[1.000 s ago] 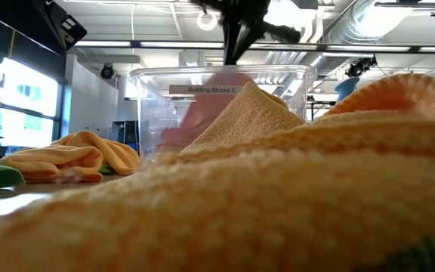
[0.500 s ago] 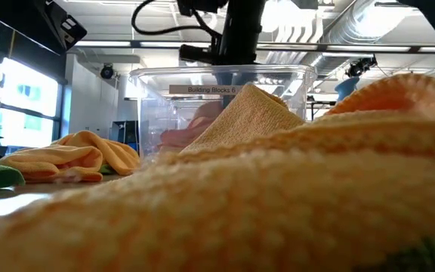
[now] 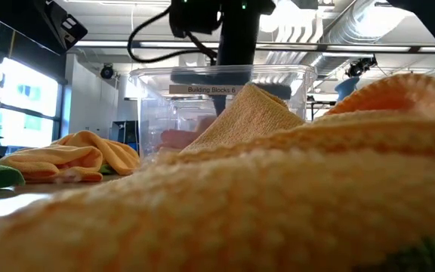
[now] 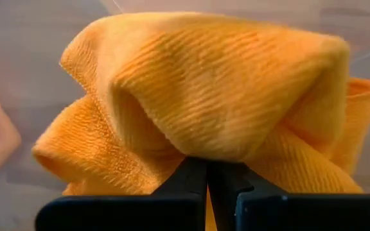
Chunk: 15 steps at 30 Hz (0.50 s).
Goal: Sort microfiber towel by color & place in baskets
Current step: Put the orange microfiber towel into the bottom transparent bin
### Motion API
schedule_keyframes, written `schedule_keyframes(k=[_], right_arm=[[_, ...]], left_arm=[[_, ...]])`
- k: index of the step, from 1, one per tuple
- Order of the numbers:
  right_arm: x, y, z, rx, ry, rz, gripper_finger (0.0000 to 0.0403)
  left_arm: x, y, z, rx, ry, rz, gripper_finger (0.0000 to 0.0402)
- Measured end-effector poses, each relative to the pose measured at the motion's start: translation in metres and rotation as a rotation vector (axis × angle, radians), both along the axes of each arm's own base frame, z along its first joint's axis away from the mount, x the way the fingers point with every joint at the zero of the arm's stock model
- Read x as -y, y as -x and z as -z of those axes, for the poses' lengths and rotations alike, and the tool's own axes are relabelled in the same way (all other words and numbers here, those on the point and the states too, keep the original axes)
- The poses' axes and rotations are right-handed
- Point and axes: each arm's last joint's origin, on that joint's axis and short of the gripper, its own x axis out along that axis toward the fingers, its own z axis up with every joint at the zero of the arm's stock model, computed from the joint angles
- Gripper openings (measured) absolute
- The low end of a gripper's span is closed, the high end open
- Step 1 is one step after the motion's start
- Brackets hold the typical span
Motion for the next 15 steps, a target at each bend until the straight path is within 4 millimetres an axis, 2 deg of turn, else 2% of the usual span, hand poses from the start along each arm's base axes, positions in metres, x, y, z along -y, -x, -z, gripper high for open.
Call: schedule_keyframes(k=[10, 15], right_arm=[[-0.003, 0.005, 0.039, 0.029, -0.097, 0.085, 0.0], [-0.004, 0.009, 0.049, 0.016, -0.134, 0.079, 0.0]], left_arm=[[0.0, 0.0, 0.0, 0.0, -0.005, 0.006, 0.0], [0.0, 0.0, 0.0, 0.001, -0.006, 0.006, 0.0]])
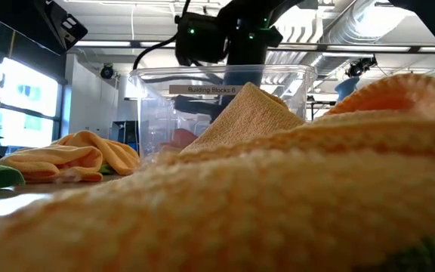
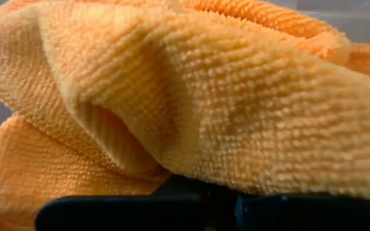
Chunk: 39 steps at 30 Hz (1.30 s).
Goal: Sort microfiber towel by color & place in baskets
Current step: Put the orange microfiber towel into the bottom transparent bin
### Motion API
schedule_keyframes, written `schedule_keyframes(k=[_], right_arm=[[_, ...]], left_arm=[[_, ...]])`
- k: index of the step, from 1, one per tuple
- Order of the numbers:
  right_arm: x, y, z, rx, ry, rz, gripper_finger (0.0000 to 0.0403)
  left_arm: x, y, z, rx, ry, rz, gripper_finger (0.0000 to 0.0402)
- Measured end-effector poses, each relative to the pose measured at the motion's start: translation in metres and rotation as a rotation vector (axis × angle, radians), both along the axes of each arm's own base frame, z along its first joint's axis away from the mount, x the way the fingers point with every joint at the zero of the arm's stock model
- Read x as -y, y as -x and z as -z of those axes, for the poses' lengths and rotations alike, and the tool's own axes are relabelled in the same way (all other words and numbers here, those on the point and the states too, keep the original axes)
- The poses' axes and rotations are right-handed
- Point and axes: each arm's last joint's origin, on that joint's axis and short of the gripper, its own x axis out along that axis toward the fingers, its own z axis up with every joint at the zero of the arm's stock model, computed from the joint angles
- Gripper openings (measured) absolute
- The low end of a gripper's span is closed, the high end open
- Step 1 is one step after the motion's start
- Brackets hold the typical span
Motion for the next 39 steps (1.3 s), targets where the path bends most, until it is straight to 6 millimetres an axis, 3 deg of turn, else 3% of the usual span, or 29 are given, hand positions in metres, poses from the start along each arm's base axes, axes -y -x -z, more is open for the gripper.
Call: schedule_keyframes(k=[6, 13, 25, 32, 39], right_arm=[[-0.001, -0.004, -0.009, 0.002, -0.01, -0.052, 0.0], [-0.005, -0.006, -0.043, -0.037, 0.066, -0.134, 0.0008], [-0.017, -0.003, -0.091, -0.072, 0.131, -0.187, 0.0118], [-0.033, 0.01, -0.137, -0.12, 0.222, -0.393, 0.0128], [-0.05, 0.017, -0.169, -0.099, 0.29, -0.76, 0.0119]], left_arm=[[0.0, 0.0, 0.0, 0.0, 0.0, 0.0, 0.0], [0.0, 0.0, 0.0, 0.0, 0.0, 0.0, 0.0], [0.0, 0.0, 0.0, 0.0, 0.0, 0.0, 0.0], [0.0, 0.0, 0.0, -0.001, 0.004, -0.005, 0.0], [0.0, 0.0, 0.0, -0.001, 0.005, -0.005, 0.0]])
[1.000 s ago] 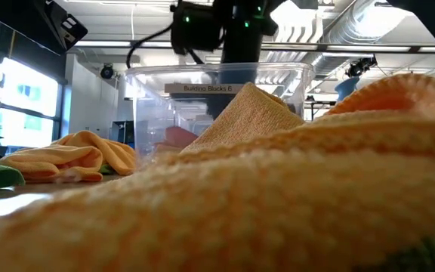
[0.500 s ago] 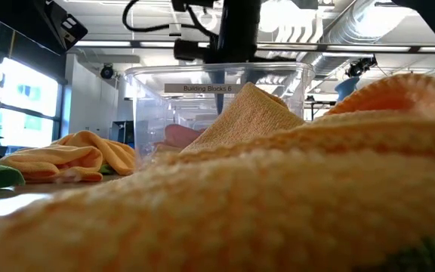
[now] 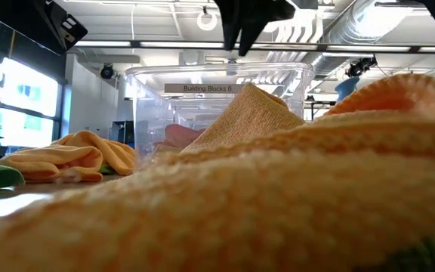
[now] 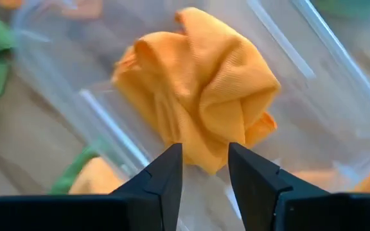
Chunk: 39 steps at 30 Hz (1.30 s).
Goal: Sort microfiber towel by color & place in baskets
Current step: Put the orange microfiber towel into the bottom transparent bin
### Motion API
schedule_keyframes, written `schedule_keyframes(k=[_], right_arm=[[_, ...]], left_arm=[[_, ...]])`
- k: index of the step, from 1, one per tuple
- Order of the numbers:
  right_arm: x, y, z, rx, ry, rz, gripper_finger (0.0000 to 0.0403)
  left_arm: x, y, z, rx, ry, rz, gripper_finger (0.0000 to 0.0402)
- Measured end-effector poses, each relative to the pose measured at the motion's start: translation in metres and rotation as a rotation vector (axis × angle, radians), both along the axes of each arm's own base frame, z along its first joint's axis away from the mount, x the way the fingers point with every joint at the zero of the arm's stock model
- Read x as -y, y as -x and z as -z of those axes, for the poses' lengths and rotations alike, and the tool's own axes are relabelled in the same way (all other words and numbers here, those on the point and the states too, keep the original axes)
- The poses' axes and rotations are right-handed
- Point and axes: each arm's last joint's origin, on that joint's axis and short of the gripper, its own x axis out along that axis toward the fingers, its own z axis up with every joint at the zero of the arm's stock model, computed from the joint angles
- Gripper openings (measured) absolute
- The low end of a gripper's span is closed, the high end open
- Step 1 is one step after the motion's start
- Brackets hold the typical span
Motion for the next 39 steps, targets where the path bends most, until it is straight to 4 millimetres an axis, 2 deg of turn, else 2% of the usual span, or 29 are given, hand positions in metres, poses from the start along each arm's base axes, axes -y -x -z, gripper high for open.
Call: schedule_keyframes(k=[5, 12, 16, 20, 24, 28, 35, 39], right_arm=[[-0.009, 0.006, 0.0, -0.036, 0.014, -0.082, 0.0103], [-0.041, 0.027, -0.019, -0.012, 0.071, -0.277, 0.0007], [-0.058, 0.045, -0.028, 0.006, 0.171, -0.334, 0.0013], [-0.075, 0.07, -0.034, 0.013, 0.227, -0.373, 0.0002], [-0.083, 0.102, -0.027, 0.006, 0.294, -0.335, 0.0001], [-0.083, 0.142, -0.015, 0.074, 0.26, -0.293, 0.0001], [-0.066, 0.197, 0.017, 0.35, 0.149, -0.263, 0.0], [-0.051, 0.224, 0.039, 0.428, 0.12, -0.29, 0.0]], left_arm=[[0.0, 0.0, 0.0, 0.001, 0.009, -0.008, 0.0], [0.0, 0.0, 0.0, -0.002, 0.02, -0.021, 0.0], [0.0, 0.0, 0.0, 0.001, 0.021, -0.021, 0.0], [0.0, 0.0, 0.0, 0.0, 0.022, -0.022, 0.0], [0.0, 0.0, 0.0, -0.002, 0.056, -0.058, 0.0], [0.0, 0.0, 0.0, -0.002, 0.07, -0.072, 0.0], [-0.001, -0.001, 0.0, 0.007, 0.088, -0.133, 0.0], [-0.001, -0.001, -0.001, 0.015, 0.122, -0.195, 0.0]])
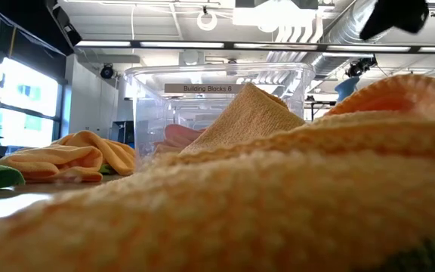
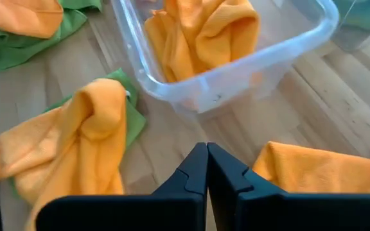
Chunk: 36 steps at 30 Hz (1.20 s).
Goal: Sort microfiber towel by color & place in baskets
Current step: Put the orange microfiber towel into the bottom transparent bin
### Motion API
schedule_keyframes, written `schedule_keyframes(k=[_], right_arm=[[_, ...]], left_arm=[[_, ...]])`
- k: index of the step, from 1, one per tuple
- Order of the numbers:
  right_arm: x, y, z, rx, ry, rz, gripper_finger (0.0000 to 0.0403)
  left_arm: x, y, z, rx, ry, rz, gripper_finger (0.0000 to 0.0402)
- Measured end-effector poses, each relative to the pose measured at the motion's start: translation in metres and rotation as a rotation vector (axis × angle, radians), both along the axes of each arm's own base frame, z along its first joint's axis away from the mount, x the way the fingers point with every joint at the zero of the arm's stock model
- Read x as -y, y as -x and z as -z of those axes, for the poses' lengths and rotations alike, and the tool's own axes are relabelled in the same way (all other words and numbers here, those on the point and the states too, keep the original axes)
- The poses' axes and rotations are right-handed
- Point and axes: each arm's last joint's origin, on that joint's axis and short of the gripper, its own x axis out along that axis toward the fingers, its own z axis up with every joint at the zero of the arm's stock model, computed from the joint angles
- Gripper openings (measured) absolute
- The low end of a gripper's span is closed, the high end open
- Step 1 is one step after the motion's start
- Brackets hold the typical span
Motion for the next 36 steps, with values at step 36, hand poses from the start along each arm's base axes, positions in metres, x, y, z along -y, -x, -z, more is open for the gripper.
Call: schedule_keyframes(k=[36], right_arm=[[0.049, 0.076, 0.085, 0.148, 0.088, -0.27, 0.0]], left_arm=[[-0.004, -0.024, 0.027, -0.073, 0.441, -0.761, 0.0]])
